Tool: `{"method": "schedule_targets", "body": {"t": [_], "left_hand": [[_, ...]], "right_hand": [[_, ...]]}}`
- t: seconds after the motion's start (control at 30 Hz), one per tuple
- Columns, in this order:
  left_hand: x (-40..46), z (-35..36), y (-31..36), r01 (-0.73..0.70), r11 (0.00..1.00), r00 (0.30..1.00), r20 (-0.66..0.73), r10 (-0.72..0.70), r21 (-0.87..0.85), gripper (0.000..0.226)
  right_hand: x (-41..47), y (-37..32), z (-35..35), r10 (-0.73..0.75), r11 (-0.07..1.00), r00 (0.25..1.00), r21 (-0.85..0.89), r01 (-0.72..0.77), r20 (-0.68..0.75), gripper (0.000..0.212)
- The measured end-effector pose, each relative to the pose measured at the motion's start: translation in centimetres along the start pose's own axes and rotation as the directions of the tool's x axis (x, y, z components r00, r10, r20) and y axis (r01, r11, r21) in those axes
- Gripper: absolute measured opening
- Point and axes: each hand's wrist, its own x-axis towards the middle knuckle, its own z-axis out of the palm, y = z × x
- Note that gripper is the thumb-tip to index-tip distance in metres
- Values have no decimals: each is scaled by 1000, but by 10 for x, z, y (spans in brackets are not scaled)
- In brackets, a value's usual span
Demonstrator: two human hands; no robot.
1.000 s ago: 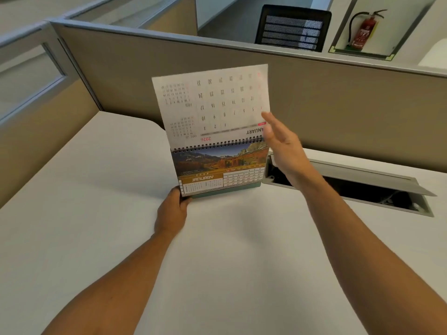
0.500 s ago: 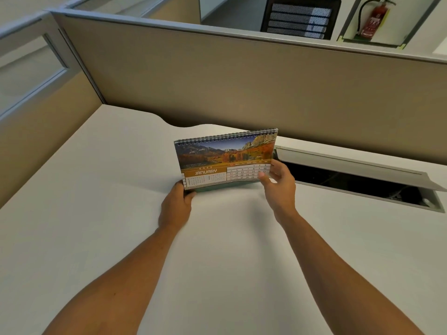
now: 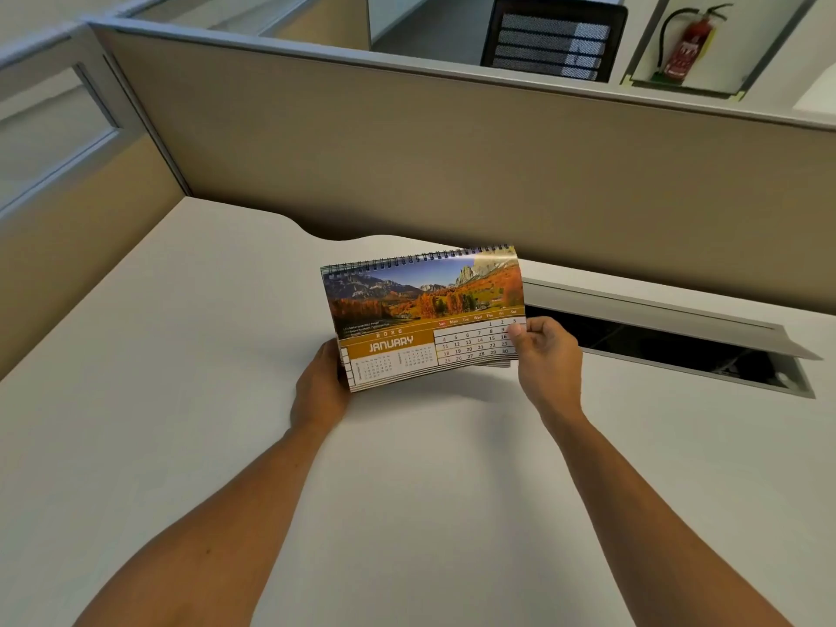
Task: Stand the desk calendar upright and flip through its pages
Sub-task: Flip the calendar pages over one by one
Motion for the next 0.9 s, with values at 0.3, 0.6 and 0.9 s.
{"method": "schedule_targets", "body": {"t": [0.3, 0.6, 0.9], "left_hand": [[-4, 0, 6, 64, 998, 998, -4, -64, -13, 32], [1, -1, 4, 0, 1000, 1000, 17, 0, 5, 34], [1, 1, 3, 5, 1000, 1000, 5, -5, -3, 35]], "right_hand": [[-2, -32, -37, -33, 922, 981, 384, -43, 189, 26], [20, -102, -33, -224, 922, 921, 376, 95, 318, 59], [32, -45, 5, -47, 953, 954, 298, -46, 296, 51]]}}
